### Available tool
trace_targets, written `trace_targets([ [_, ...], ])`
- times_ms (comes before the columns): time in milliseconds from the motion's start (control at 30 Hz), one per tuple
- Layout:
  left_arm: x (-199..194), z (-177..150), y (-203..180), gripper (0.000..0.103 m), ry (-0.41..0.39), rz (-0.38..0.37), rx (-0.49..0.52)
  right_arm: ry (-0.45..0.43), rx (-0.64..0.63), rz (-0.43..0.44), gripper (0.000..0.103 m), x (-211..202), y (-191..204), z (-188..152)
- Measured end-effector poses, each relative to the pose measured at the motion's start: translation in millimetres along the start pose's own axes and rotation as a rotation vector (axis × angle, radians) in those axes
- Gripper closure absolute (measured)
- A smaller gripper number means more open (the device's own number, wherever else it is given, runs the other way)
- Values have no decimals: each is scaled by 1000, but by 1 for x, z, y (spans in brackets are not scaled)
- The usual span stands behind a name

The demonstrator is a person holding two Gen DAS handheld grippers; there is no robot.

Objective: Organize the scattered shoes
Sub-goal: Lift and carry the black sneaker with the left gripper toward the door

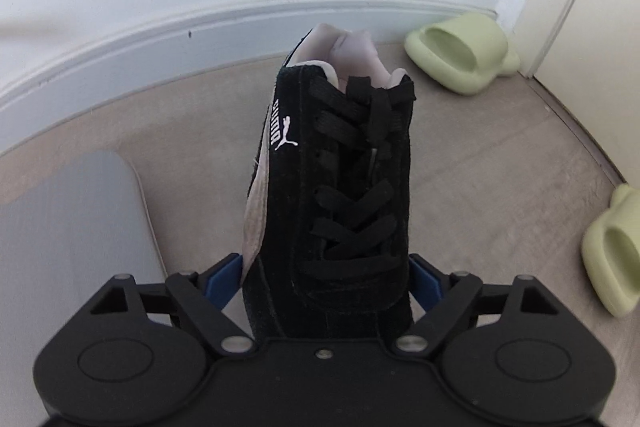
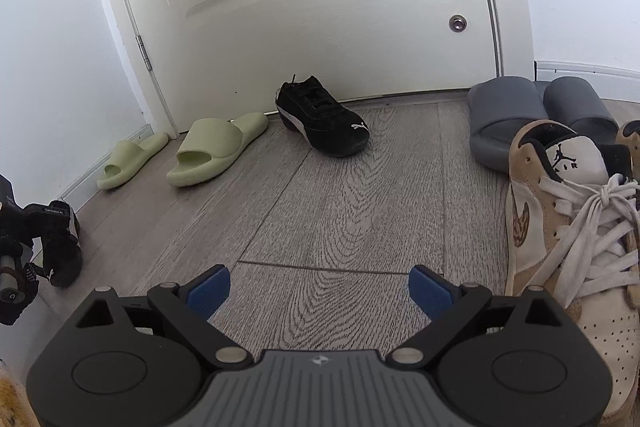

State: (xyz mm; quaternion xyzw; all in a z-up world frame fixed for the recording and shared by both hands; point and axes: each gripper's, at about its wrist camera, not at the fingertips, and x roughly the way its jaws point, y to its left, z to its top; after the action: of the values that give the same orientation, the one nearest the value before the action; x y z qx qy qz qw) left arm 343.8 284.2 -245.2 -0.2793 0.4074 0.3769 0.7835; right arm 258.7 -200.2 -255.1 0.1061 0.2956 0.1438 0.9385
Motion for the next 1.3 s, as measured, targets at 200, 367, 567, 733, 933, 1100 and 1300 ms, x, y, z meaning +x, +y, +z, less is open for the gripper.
trace_targets([
  [200, -34, -60, -51, 15, 120, -21, 11, -43, 52, 10, 7, -12, -9, 11],
  [367, -62, -109, -88, 14, 232, -127, 47, -106, 107, -10, 7, -29, -28, 25],
  [567, -90, -171, -134, 13, 414, -367, 90, -184, 251, -64, 7, -48, -72, 40],
  [733, -131, -224, -190, 13, 417, -517, 317, -252, 368, -119, 7, -62, -110, 47],
  [933, -161, -210, -241, 12, 162, -515, 554, -297, 426, -143, 7, -60, -137, 54],
  [1100, -116, -172, -302, 12, 162, -493, 485, -305, 384, -185, 7, -43, -150, 63],
  [1300, -64, -137, -384, 12, 94, -425, 508, -274, 421, -188, 6, -29, -166, 63],
])
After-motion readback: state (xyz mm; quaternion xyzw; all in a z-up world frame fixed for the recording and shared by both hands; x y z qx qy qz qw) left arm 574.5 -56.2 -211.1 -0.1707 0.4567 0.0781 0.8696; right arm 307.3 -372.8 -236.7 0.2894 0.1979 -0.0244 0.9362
